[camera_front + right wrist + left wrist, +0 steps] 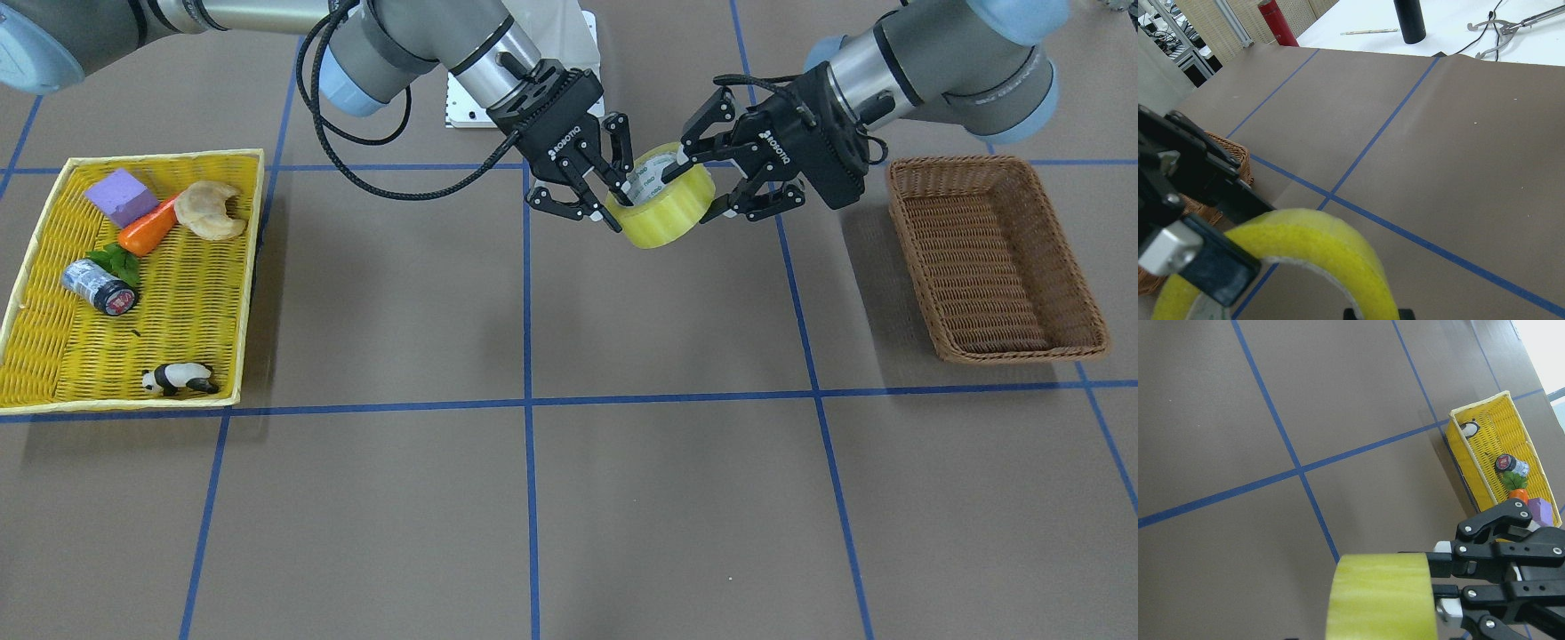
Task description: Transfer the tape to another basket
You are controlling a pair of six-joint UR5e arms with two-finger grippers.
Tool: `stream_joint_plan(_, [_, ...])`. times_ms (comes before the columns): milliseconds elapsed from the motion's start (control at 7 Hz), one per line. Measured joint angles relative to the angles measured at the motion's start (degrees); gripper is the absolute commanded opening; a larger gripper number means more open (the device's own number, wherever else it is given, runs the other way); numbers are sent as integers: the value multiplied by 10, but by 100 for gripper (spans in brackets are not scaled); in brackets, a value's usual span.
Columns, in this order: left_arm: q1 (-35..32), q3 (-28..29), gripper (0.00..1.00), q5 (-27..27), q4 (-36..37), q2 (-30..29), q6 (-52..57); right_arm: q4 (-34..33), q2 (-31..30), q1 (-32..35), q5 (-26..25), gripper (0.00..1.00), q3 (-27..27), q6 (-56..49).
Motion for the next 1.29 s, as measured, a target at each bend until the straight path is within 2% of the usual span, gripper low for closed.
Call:
stream_joint_plan(571, [0, -1, 0, -12, -6, 1, -2, 4, -11, 0, -9, 100, 7, 36])
stream_joint_plan(1000, [-2, 9, 5, -12, -6, 6, -16, 3, -59, 1, -4, 100, 54, 39])
stream_joint_plan(1286, [-14, 15, 5, -10, -7, 30, -20, 1, -82, 31, -4, 100, 61, 49])
